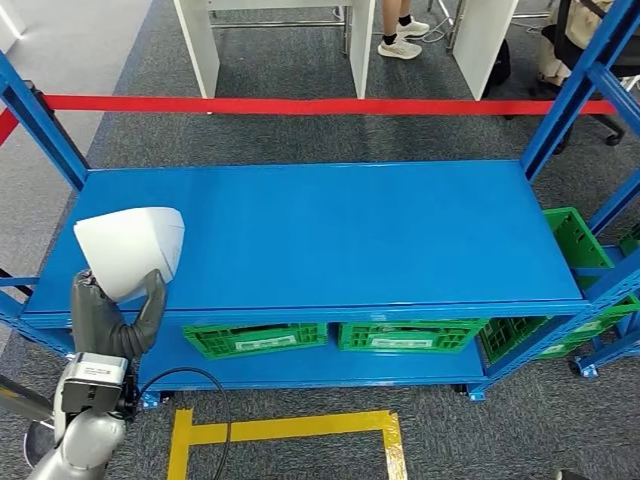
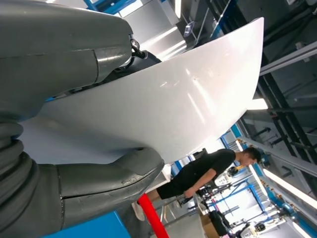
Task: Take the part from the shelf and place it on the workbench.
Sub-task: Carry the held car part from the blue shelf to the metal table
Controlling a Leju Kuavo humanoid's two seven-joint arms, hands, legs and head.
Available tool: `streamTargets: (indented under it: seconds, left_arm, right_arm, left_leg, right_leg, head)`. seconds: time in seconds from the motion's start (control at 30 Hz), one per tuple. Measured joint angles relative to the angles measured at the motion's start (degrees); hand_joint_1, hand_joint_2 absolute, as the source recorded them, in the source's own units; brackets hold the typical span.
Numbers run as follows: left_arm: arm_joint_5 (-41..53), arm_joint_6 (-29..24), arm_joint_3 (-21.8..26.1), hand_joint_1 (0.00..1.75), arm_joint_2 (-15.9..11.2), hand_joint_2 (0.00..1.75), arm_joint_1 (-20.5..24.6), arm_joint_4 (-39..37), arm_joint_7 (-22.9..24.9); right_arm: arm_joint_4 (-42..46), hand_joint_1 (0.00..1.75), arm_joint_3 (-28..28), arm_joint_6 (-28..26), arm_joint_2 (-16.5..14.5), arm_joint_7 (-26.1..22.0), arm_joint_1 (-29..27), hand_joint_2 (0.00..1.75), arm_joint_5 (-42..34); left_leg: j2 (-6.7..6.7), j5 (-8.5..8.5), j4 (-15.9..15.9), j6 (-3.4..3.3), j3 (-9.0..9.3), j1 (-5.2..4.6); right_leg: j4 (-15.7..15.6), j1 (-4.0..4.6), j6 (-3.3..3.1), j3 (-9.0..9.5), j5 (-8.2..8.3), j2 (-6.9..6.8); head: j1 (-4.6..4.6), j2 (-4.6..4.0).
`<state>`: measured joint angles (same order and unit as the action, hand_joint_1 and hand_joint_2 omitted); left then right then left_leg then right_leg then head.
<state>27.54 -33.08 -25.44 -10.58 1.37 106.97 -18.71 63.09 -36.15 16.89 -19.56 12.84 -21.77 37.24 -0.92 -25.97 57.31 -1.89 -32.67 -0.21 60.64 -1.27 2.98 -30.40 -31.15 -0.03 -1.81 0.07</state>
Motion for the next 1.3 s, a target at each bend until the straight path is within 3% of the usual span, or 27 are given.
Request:
streamTargets:
  seconds: [0.07, 0.17, 0.2, 0.27, 0.33, 0.37, 0.4, 0.43, 0.5, 0.57, 0.67, 0.7, 0.73, 0.8, 0.83, 0.87, 0.9, 0.93, 0.97, 1.0, 1.03, 1.07, 1.1, 1.17, 1.2, 1.23, 1.3]
  left_arm:
    - [0.01, -0.02, 0.04, 1.75, 0.01, 1.75, -0.01, 0.01, -0.01]
    - [0.01, -0.04, 0.07, 1.75, 0.02, 1.75, -0.04, 0.0, -0.01]
    - [0.0, -0.04, 0.08, 1.75, 0.01, 1.75, -0.05, 0.0, 0.0]
    - [-0.01, -0.05, 0.14, 1.75, 0.0, 1.75, -0.06, 0.0, 0.0]
    - [-0.02, -0.06, 0.17, 1.75, -0.02, 1.75, -0.08, 0.0, 0.0]
    - [-0.02, -0.06, 0.17, 1.75, -0.02, 1.75, -0.09, 0.0, 0.0]
    - [-0.02, -0.06, 0.17, 1.75, -0.02, 1.75, -0.1, 0.0, 0.0]
    - [-0.02, -0.06, 0.17, 1.75, -0.01, 1.75, -0.1, 0.0, 0.0]
    - [-0.02, -0.06, 0.17, 1.75, 0.01, 1.75, -0.04, 0.02, 0.0]
    - [-0.01, -0.07, 0.19, 1.75, 0.03, 1.75, 0.02, 0.07, 0.0]
    - [0.01, -0.08, 0.21, 1.75, 0.03, 1.75, 0.05, 0.11, 0.0]
    - [0.02, -0.08, 0.2, 1.75, 0.07, 1.75, 0.09, 0.11, 0.0]
    - [0.01, -0.08, 0.2, 1.75, 0.09, 1.75, 0.11, 0.11, 0.0]
    - [0.01, -0.07, 0.19, 1.75, 0.13, 1.75, 0.08, 0.12, 0.0]
    - [0.0, -0.07, 0.19, 1.75, 0.12, 1.75, 0.04, 0.12, 0.0]
    - [0.0, -0.06, 0.19, 1.75, 0.13, 1.75, 0.01, 0.11, 0.0]
    - [0.0, -0.06, 0.18, 1.75, 0.13, 1.75, 0.0, 0.11, 0.0]
    - [0.0, -0.07, 0.18, 1.75, 0.13, 1.75, 0.0, 0.11, 0.0]
    - [0.0, -0.07, 0.19, 1.75, 0.12, 1.75, 0.0, 0.11, 0.0]
    - [0.0, -0.07, 0.19, 1.75, 0.11, 1.75, -0.02, 0.13, 0.0]
    - [0.01, -0.08, 0.2, 1.75, 0.11, 1.75, -0.03, 0.14, 0.0]
    - [0.01, -0.09, 0.2, 1.75, 0.11, 1.75, -0.01, 0.15, 0.0]
    - [0.02, -0.11, 0.21, 1.75, 0.11, 1.75, -0.01, 0.15, 0.0]
    - [0.02, -0.13, 0.21, 1.75, 0.11, 1.75, -0.01, 0.15, 0.0]
    - [0.01, -0.13, 0.21, 1.75, 0.11, 1.75, -0.06, 0.15, 0.0]
    - [-0.01, -0.13, 0.22, 1.75, 0.11, 1.75, -0.09, 0.15, 0.0]
    - [-0.02, -0.13, 0.26, 1.75, 0.09, 1.75, -0.13, 0.15, 0.0]
  right_arm:
    - [-0.01, 0.0, 0.0, 0.01, 0.0, -0.01, 0.11, 0.0, -0.01]
    - [-0.01, 0.0, -0.07, -0.02, -0.02, -0.01, 0.08, 0.0, 0.02]
    - [-0.01, 0.0, -0.09, -0.02, -0.03, -0.01, 0.1, 0.0, 0.02]
    - [0.0, 0.0, -0.12, -0.01, -0.05, -0.01, 0.19, 0.0, 0.03]
    - [-0.01, 0.0, -0.15, -0.01, -0.07, -0.01, 0.21, 0.0, 0.03]
    - [-0.01, 0.0, -0.17, 0.0, -0.07, -0.01, 0.21, 0.0, 0.03]
    - [-0.01, 0.0, -0.19, -0.01, -0.07, -0.01, 0.22, 0.0, 0.03]
    - [-0.01, 0.0, -0.21, -0.01, -0.07, -0.01, 0.23, 0.0, 0.03]
    - [-0.01, 0.0, -0.25, -0.01, -0.09, -0.01, 0.25, 0.0, 0.03]
    - [-0.01, 0.0, -0.28, 0.01, -0.14, -0.01, 0.24, 0.0, 0.03]
    - [-0.01, 0.0, -0.34, 0.01, -0.15, -0.01, 0.17, 0.0, 0.03]
    - [-0.01, 0.0, -0.37, 0.01, -0.15, -0.01, 0.14, 0.0, 0.03]
    - [-0.01, 0.0, -0.4, 0.0, -0.15, -0.01, 0.1, 0.0, 0.04]
    - [-0.01, 0.0, -0.4, 0.01, -0.15, 0.01, 0.08, 0.0, 0.06]
    - [-0.01, 0.0, -0.39, 0.01, -0.15, 0.01, 0.09, 0.0, 0.07]
    - [-0.01, 0.0, -0.38, 0.02, -0.15, 0.0, 0.13, 0.0, 0.07]
    - [-0.01, 0.0, -0.39, 0.01, -0.15, -0.01, 0.17, 0.0, 0.07]
    - [-0.01, 0.0, -0.39, 0.01, -0.15, -0.01, 0.2, 0.0, 0.07]
    - [-0.01, 0.0, -0.4, 0.01, -0.15, 0.0, 0.22, 0.0, 0.07]
    - [0.01, 0.0, -0.4, 0.01, -0.15, -0.01, 0.27, 0.0, 0.08]
    - [0.02, 0.0, -0.39, 0.0, -0.15, -0.01, 0.37, 0.0, 0.08]
    - [0.03, 0.0, -0.39, -0.01, -0.15, -0.03, 0.44, 0.0, 0.08]
    - [0.04, 0.0, -0.39, -0.01, -0.15, -0.04, 0.5, 0.0, 0.08]
    - [0.02, 0.0, -0.41, 0.0, -0.16, -0.03, 0.43, 0.0, 0.08]
    - [0.02, 0.0, -0.43, 0.01, -0.16, -0.01, 0.42, 0.0, 0.09]
    - [0.01, 0.0, -0.45, 0.01, -0.16, 0.0, 0.42, 0.0, 0.1]
    - [0.01, 0.0, -0.49, 0.01, -0.15, -0.01, 0.47, 0.0, 0.11]
  left_leg:
    - [0.03, 0.15, 0.8, 0.82, -0.58, -0.11]
    - [0.12, 0.05, 1.4, 1.89, -1.15, 0.09]
    - [0.2, -1.16, 2.4, 2.2, -1.57, 0.19]
    - [0.38, -5.86, 7.59, 2.72, -3.24, 0.35]
    - [0.42, -10.02, 14.54, 2.97, -4.86, 0.43]
    - [0.42, -10.53, 16.31, 2.93, -4.81, 0.44]
    - [0.43, -9.87, 16.0, 2.78, -3.82, 0.44]
    - [0.44, -8.4, 13.66, 2.52, -1.89, 0.42]
    - [0.64, -6.11, 5.35, 1.73, 3.77, 0.27]
    - [0.88, -5.79, -0.67, 1.24, 7.42, -0.11]
    - [0.72, -4.75, -2.06, 0.63, 6.95, -0.54]
    - [0.59, -3.99, -2.28, 0.26, 6.26, -0.51]
    - [0.45, -3.14, -2.5, -0.13, 5.42, -0.42]
    - [0.25, -1.69, -2.49, -0.61, 3.57, -0.44]
    - [0.15, -1.03, -2.36, -0.68, 2.67, -0.48]
    - [0.06, -0.38, -2.19, -0.66, 1.7, -0.53]
    - [-0.03, 0.25, -1.97, -0.6, 0.72, -0.56]
    - [-0.08, 0.82, -1.69, -0.48, -0.3, -0.56]
    - [-0.1, 1.34, -1.3, -0.34, -1.21, -0.55]
    - [-0.1, 1.75, -0.88, -0.14, -2.02, -0.61]
    - [-0.11, 2.14, -0.42, 0.09, -2.64, -0.67]
    - [-0.14, 2.57, -0.07, 0.33, -2.99, -0.7]
    - [-0.17, 3.0, 0.1, 0.61, -3.23, -0.69]
    - [-0.1, 3.51, 0.24, 1.23, -3.52, -0.51]
    - [0.03, 2.59, 0.77, 1.61, -3.86, -0.41]
    - [0.19, 0.53, 2.31, 1.97, -4.39, -0.3]
    - [0.38, -5.54, 8.46, 2.56, -5.75, 0.01]
  right_leg:
    - [-2.69, 0.14, -0.37, 1.45, 0.19, 0.0]
    - [-2.59, 0.21, -1.68, 0.5, 0.9, 0.05]
    - [-2.68, 0.2, -2.32, 0.12, 1.31, 0.01]
    - [-2.76, 0.26, -3.27, -0.79, 2.23, -0.05]
    - [-2.68, 0.52, -3.58, -2.12, 3.21, -0.06]
    - [-2.62, 0.67, -3.63, -2.83, 3.71, -0.06]
    - [-2.58, 0.81, -3.63, -3.52, 4.2, -0.05]
    - [-2.55, 0.95, -3.6, -4.15, 4.69, -0.01]
    - [-2.51, 1.17, -3.37, -5.13, 5.66, 0.11]
    - [-2.6, 1.14, -2.82, -5.57, 6.64, 0.18]
    - [-2.85, 0.74, -1.8, -6.02, 7.8, 0.25]
    - [-2.35, 0.69, -1.55, -6.63, 6.93, 0.27]
    - [-0.93, 0.69, -1.35, -7.46, 4.95, 0.28]
    - [5.05, 0.66, -1.06, -9.22, -1.09, 0.22]
    - [8.56, 0.65, -0.92, -9.65, -3.16, 0.2]
    - [11.22, 0.66, -0.79, -9.51, -3.76, 0.18]
    - [12.27, 0.67, -0.72, -8.63, -3.02, 0.17]
    - [11.34, 0.68, -0.71, -6.85, -1.47, 0.13]
    - [8.5, 0.68, -0.78, -4.11, -0.09, 0.09]
    - [4.32, 0.72, -0.9, -0.75, 0.17, 0.02]
    - [-0.06, 0.77, -1.12, 2.44, -0.33, -0.02]
    - [-3.29, 0.85, -1.34, 4.51, -1.13, -0.02]
    - [-5.16, 0.98, -1.58, 5.51, -1.86, -0.01]
    - [-5.64, 1.02, -2.25, 4.92, -1.37, -0.07]
    - [-5.64, 0.98, -2.69, 4.48, -0.86, -0.18]
    - [-5.69, 0.89, -3.14, 3.9, -0.23, -0.32]
    - [-5.67, 0.88, -3.66, 2.62, 0.98, -0.49]
  head:
    - [-0.01, 0.0]
    - [0.0, 0.0]
    - [-0.07, 0.0]
    - [-0.28, 0.0]
    - [-0.38, 0.0]
    - [-0.36, 0.0]
    - [-0.36, 0.0]
    - [-0.37, 0.0]
    - [-0.34, 0.0]
    - [-0.33, 0.01]
    - [-0.53, 0.01]
    - [-0.53, 0.01]
    - [-0.46, 0.0]
    - [-0.24, 0.0]
    - [-0.16, 0.0]
    - [-0.13, 0.0]
    - [-0.14, 0.0]
    - [-0.12, 0.0]
    - [-0.12, 0.0]
    - [-0.09, 0.0]
    - [-0.1, 0.0]
    - [-0.09, 0.0]
    - [-0.06, 0.01]
    - [0.01, 0.01]
    - [0.0, 0.01]
    - [-0.07, 0.01]
    - [-0.19, 0.0]
